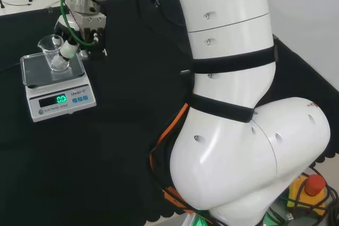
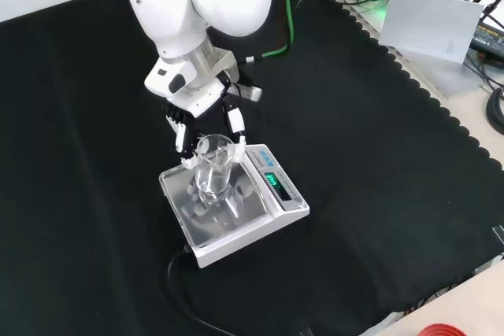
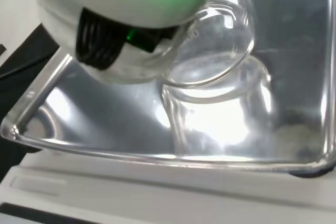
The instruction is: Put the beaker on the electronic balance.
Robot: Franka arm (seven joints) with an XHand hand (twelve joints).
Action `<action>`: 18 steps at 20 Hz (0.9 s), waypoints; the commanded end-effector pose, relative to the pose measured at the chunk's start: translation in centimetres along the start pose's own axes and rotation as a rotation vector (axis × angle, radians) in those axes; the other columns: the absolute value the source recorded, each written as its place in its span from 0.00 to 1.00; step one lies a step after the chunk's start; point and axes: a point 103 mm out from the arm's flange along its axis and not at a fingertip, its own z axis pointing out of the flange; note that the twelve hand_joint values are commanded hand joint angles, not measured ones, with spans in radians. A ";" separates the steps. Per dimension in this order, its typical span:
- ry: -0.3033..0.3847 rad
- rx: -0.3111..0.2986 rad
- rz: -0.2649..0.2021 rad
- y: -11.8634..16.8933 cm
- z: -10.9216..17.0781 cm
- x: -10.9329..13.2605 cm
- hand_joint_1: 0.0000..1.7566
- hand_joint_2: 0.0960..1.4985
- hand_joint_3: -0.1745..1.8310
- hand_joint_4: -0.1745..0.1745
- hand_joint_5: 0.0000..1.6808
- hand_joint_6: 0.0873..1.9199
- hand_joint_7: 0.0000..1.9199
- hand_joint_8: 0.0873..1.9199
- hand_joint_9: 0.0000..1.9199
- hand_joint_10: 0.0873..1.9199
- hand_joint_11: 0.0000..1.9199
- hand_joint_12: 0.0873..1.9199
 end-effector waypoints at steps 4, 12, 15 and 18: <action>-0.006 0.034 -0.001 -0.5 0.4 -0.1 0.66 0.37 0.45 0.78 0.76 0.33 0.66 0.48 0.78 0.22 0.74 0.38; -0.036 0.063 -0.008 -0.2 -0.1 0.2 0.57 0.28 0.40 0.49 0.25 0.39 0.42 0.44 0.59 0.24 0.45 0.60; -0.025 0.037 -0.009 -0.7 -0.8 -0.2 0.51 0.29 0.35 0.44 0.10 0.18 0.26 0.42 0.43 0.34 0.30 0.67; -0.019 0.019 -0.015 -1.3 -1.5 -0.7 0.46 0.30 0.29 0.46 0.04 0.03 0.16 0.41 0.33 0.39 0.22 0.72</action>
